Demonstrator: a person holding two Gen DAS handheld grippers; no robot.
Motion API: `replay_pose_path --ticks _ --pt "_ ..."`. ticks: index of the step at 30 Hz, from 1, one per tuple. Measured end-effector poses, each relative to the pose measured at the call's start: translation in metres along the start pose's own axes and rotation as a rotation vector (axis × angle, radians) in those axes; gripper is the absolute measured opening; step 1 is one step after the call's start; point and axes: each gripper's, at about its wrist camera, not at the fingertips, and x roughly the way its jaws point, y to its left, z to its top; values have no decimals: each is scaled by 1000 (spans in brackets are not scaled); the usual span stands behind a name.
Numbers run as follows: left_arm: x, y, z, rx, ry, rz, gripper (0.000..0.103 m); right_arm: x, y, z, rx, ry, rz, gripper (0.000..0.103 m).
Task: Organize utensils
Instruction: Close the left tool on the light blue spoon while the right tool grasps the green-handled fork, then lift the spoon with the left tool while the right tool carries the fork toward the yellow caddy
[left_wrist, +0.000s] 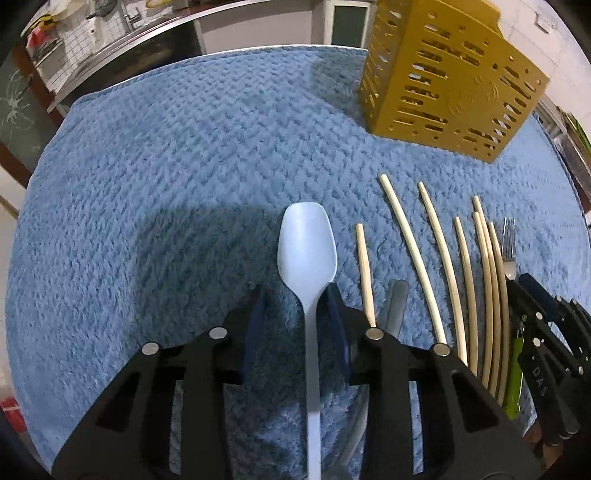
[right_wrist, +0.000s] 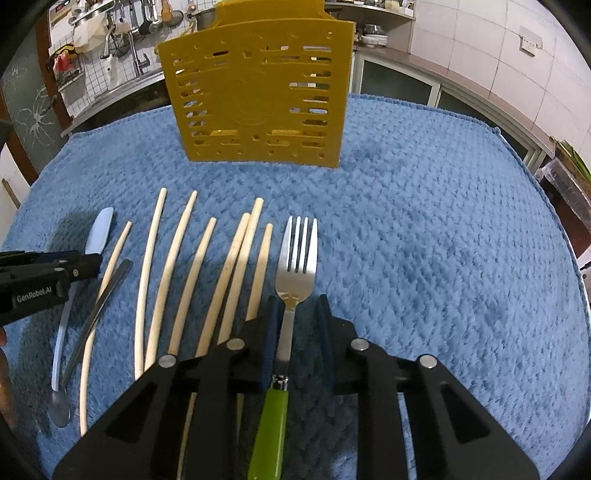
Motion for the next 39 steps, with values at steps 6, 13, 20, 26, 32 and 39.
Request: replay_pose_path --ticks 6,13,20,26,32,39 --pt "-2 -4 -3 13 -7 8 14 2 -2 6 0 24 14 19" --pt "-6 5 -7 -21 -35 -52 10 -2 -6 2 20 -17 40 8" --pt "-7 10 -15 -26 -93 -85 9 -6 -12 -3 47 -79 67 6" --pt "-23 15 -19 -26 -187 -125 9 -10 -19 -9 80 -139 111 6" --pt "-53 13 -18 -10 -297 -158 9 -28 -27 -4 103 -212 142 6" --pt "-73 8 -12 2 -351 -180 9 -50 -35 4 107 -304 155 6"
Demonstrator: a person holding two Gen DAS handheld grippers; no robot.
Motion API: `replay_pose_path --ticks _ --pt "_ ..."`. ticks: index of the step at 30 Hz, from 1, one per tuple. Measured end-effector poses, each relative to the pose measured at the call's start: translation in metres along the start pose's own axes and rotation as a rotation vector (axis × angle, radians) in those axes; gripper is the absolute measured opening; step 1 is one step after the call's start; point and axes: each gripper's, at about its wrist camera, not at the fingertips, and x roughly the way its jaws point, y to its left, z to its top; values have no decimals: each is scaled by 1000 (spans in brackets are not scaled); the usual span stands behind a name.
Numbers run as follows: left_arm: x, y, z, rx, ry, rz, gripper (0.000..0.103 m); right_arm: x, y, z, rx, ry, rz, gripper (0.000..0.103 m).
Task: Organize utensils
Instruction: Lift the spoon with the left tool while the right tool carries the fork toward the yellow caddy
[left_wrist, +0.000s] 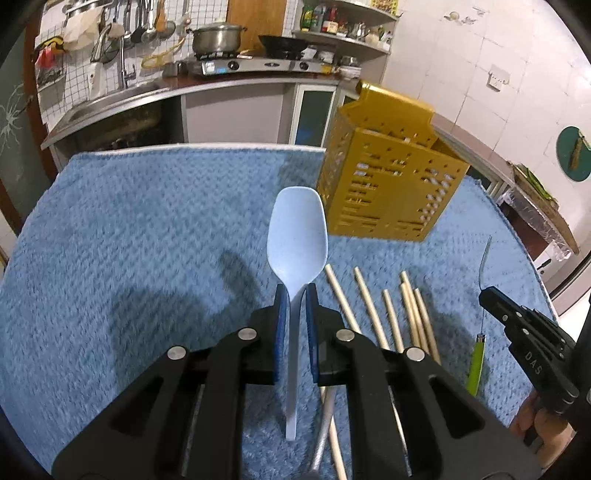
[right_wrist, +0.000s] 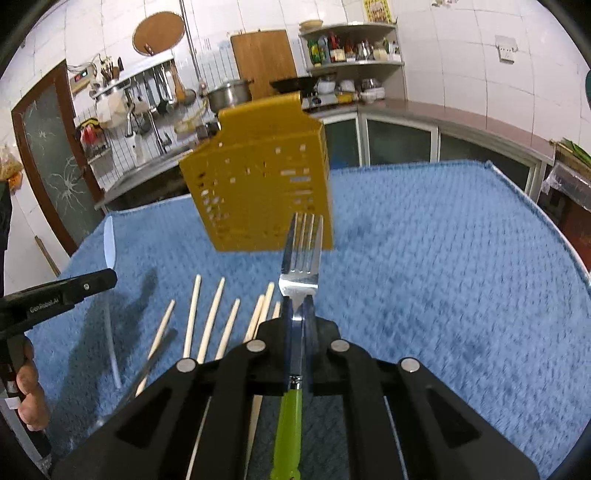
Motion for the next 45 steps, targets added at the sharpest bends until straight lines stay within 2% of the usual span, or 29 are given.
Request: replay_pose_path --ticks 17,23,24,30,34,39,41,45 --pt "-10 1 5 -3 -41 -35 9 -19 -2 4 23 -94 19 5" --pt "-22 -4 9 3 -73 -55 8 -39 -1 7 20 -166 17 5" --pt "-24 -4 9 3 -78 -56 8 -40 -1 7 20 -170 19 0" --pt "-31 -7 9 20 -104 -56 7 -45 -1 10 7 -193 9 0" --pt "-24 -3 9 6 -82 -49 7 -31 -6 11 10 -142 2 0" --pt "-16 1 12 -2 -72 -34 6 10 -14 10 22 12 -1 0" --pt "-12 2 15 -6 -65 -32 6 31 -14 8 -4 75 -29 4" --pt "-5 5 19 -8 -51 -23 6 62 -13 11 -32 156 -54 4"
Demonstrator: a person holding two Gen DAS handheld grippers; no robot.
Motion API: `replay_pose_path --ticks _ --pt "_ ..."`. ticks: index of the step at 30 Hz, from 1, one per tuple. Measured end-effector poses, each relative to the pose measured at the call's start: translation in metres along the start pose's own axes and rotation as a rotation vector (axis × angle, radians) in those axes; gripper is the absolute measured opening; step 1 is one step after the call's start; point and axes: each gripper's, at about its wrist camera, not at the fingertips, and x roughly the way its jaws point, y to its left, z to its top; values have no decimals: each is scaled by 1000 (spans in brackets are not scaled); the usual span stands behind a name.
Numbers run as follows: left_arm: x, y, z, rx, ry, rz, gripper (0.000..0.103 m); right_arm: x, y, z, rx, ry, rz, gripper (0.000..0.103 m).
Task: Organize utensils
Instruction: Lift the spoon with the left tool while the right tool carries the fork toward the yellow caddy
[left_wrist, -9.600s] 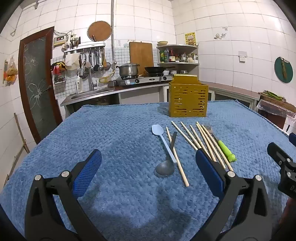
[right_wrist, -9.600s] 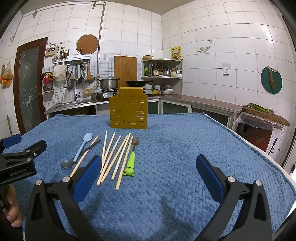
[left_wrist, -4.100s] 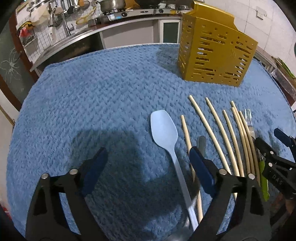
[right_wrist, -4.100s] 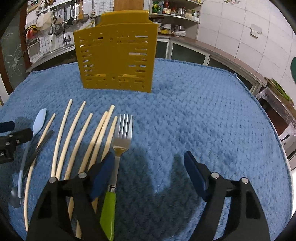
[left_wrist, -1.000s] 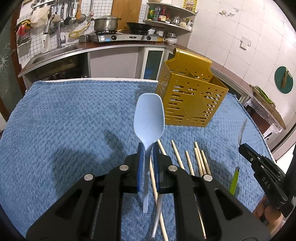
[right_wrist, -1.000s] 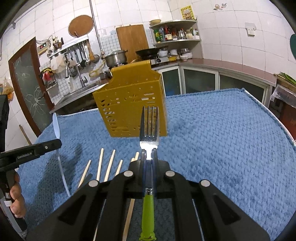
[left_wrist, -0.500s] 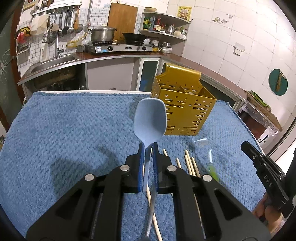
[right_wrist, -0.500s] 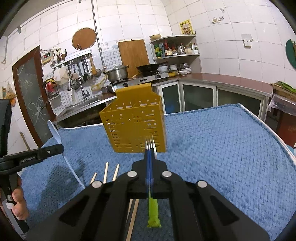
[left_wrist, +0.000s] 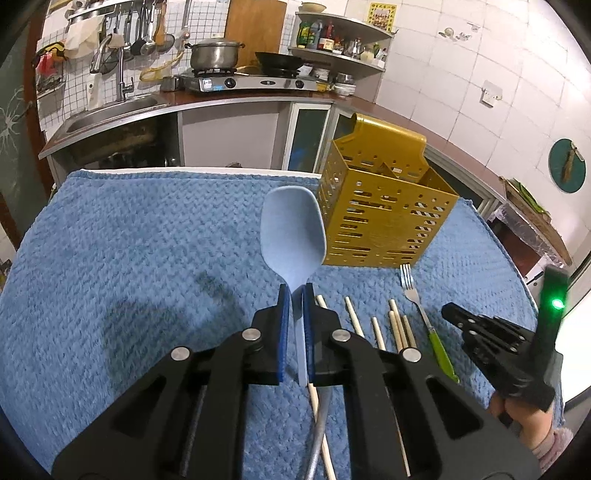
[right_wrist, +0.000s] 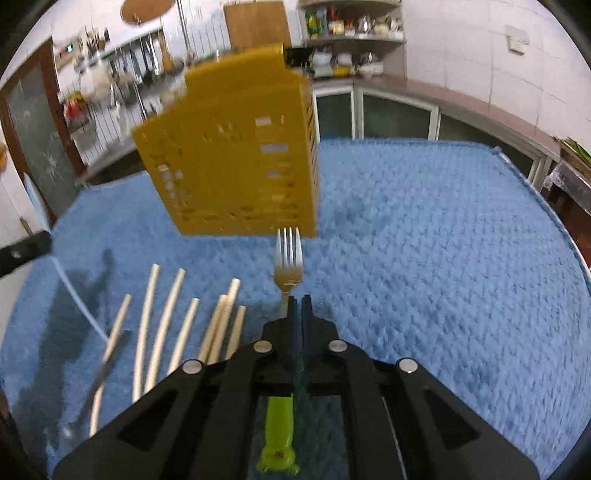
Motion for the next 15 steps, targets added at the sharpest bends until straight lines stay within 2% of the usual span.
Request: replay_pose_path --ticks 2,3,4,6,8,10,11,15 --pt "3 0 2 2 7 2 6 8 1 5 3 15 -3 22" --pt "4 0 2 4 7 2 6 11 2 8 -6 17 -10 37" --pt "5 0 2 8 9 4 5 13 3 9 -13 20 -13 39" --pt "8 0 2 11 12 6 5 18 6 12 -30 39 -13 38" --pt "10 0 2 11 18 6 5 25 8 13 -41 72 -8 33" --pt "12 1 2 9 23 7 5 32 13 15 -67 111 -16 20" --pt "13 1 3 9 25 6 5 36 14 17 -78 129 -27 17" --pt "14 1 4 12 28 4 5 45 20 27 -93 200 -37 15"
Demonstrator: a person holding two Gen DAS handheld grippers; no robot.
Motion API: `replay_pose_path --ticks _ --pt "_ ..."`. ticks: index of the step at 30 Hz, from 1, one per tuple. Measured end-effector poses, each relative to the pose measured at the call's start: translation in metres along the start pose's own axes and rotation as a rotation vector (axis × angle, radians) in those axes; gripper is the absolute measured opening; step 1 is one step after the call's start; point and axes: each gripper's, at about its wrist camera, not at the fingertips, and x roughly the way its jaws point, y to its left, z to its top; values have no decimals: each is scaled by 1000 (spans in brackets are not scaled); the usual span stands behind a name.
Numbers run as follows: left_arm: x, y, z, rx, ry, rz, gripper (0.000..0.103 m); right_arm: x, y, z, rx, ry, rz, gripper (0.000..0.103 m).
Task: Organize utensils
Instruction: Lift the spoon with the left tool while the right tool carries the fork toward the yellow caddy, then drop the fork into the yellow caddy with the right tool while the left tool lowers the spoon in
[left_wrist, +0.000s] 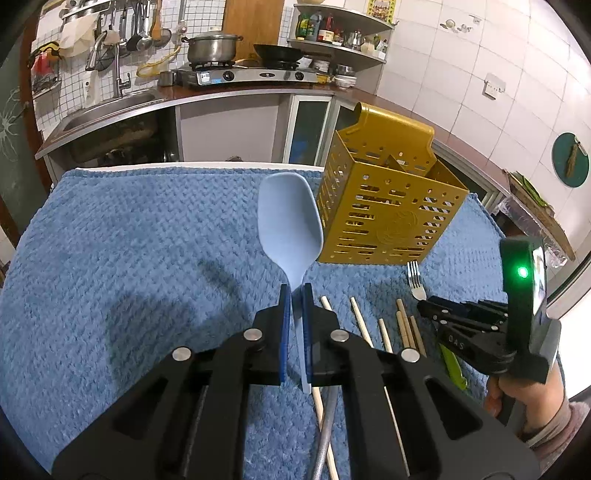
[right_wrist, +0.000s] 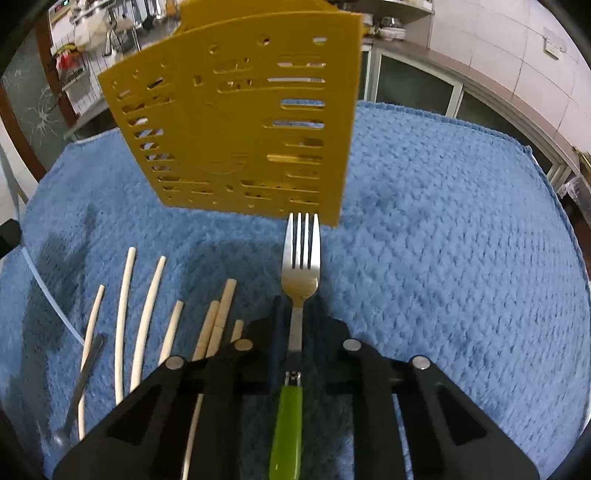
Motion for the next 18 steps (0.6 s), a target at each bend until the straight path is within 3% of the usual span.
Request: replay_pose_path --ticks 4,9,18 --pt "2 0 1 -1 3 0 5 2 -1 9 21 34 -9 9" --pt "1 -2 2 7 1 3 5 -3 -3 9 28 7 -6 6" --pt "-13 -8 7 19 -40 -5 4 -53 -19 -16 111 -163 89 6"
